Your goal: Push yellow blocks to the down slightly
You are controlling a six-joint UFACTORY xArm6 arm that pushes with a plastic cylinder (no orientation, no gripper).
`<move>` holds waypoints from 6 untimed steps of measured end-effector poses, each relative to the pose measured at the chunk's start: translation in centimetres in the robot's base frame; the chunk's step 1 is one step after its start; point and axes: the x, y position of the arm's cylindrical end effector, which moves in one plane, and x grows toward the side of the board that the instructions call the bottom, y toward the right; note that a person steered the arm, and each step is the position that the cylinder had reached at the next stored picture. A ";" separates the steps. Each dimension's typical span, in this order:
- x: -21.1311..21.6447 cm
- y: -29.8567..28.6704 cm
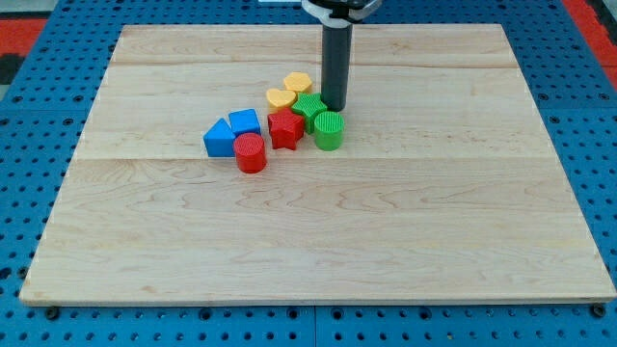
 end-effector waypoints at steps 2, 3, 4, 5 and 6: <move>-5.5 0.2; -6.0 -4.7; -4.0 -6.6; -2.9 -6.7; -2.9 -6.8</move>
